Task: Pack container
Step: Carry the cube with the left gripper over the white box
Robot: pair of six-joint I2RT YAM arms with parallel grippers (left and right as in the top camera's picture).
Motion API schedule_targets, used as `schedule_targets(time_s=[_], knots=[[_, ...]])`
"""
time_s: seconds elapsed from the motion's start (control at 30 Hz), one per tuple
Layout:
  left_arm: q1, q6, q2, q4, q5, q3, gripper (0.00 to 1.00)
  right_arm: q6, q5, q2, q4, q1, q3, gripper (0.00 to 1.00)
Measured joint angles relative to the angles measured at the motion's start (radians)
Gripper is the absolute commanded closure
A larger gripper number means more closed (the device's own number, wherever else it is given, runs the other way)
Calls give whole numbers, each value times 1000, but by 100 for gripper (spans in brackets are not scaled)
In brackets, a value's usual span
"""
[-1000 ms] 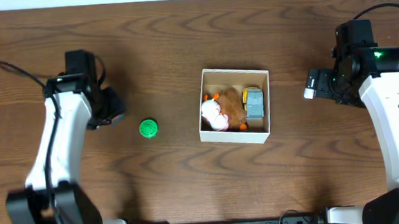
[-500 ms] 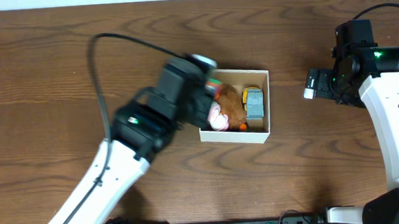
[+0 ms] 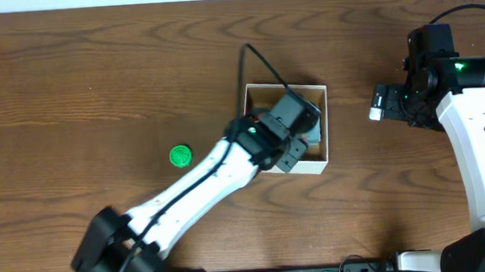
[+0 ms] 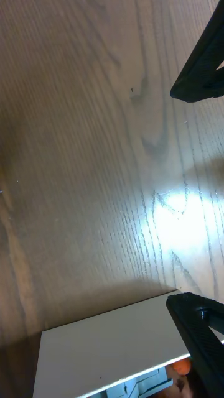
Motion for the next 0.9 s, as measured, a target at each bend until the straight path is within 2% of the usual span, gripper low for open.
schedule_targets(time_s=[0.13, 0.17, 0.2, 0.27, 0.3, 0.33, 0.37, 0.4, 0.57, 0.9], knots=[[-20, 0, 58, 5, -10, 0, 91, 0, 0, 0, 0, 0, 0, 1], [-22, 0, 68, 10, -11, 0, 83, 0, 0, 0, 0, 0, 0, 1], [-22, 0, 75, 14, -11, 0, 70, 0, 0, 0, 0, 0, 0, 1], [-24, 0, 84, 14, -13, 0, 66, 0, 0, 0, 0, 0, 0, 1], [-26, 0, 87, 16, -14, 0, 61, 0, 0, 0, 0, 0, 0, 1], [-27, 0, 87, 17, -15, 0, 52, 0, 0, 0, 0, 0, 0, 1], [-27, 0, 87, 19, -17, 0, 35, 0, 0, 0, 0, 0, 0, 1], [-28, 3, 87, 21, -17, 0, 29, 0, 0, 0, 0, 0, 0, 1], [-29, 1, 88, 34, -21, 0, 17, 0, 0, 0, 0, 0, 0, 1], [-24, 0, 31, 58, -14, 1, 9, 0, 0, 0, 0, 0, 0, 1]])
